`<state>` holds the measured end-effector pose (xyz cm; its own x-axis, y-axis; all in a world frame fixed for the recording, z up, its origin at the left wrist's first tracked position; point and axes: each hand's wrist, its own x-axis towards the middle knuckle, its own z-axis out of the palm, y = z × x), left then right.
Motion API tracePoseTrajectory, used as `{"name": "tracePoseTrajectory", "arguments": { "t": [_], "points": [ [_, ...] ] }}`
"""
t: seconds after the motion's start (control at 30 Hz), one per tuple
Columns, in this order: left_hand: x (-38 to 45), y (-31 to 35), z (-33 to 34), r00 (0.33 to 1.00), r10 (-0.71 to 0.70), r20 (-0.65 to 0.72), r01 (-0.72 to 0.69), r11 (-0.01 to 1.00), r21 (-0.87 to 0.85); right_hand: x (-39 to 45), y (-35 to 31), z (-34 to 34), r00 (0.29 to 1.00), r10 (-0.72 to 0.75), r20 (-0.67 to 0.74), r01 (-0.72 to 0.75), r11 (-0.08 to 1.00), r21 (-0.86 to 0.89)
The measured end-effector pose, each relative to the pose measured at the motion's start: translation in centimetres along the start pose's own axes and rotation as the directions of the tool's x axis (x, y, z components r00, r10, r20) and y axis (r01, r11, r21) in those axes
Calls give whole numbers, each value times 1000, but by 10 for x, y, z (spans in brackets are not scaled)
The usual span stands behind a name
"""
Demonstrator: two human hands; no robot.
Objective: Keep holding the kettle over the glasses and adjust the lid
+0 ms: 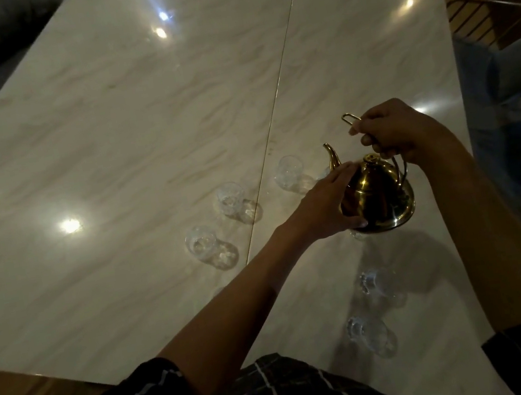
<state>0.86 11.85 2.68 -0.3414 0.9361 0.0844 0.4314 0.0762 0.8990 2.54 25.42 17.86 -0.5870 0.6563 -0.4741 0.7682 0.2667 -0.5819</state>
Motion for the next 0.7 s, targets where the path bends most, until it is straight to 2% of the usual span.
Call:
{"name": "tracePoseTrajectory", "arguments": {
  "t": [0.33,0.7],
  "points": [
    [1,2,-1,1000,12,7,-12,1000,5,3,4,-2,1000,-3,-6,3,1000,-4],
    [3,1,0,999,-34,30,33,999,37,8,12,1,999,-17,-29,18,999,31]
  ]
}}
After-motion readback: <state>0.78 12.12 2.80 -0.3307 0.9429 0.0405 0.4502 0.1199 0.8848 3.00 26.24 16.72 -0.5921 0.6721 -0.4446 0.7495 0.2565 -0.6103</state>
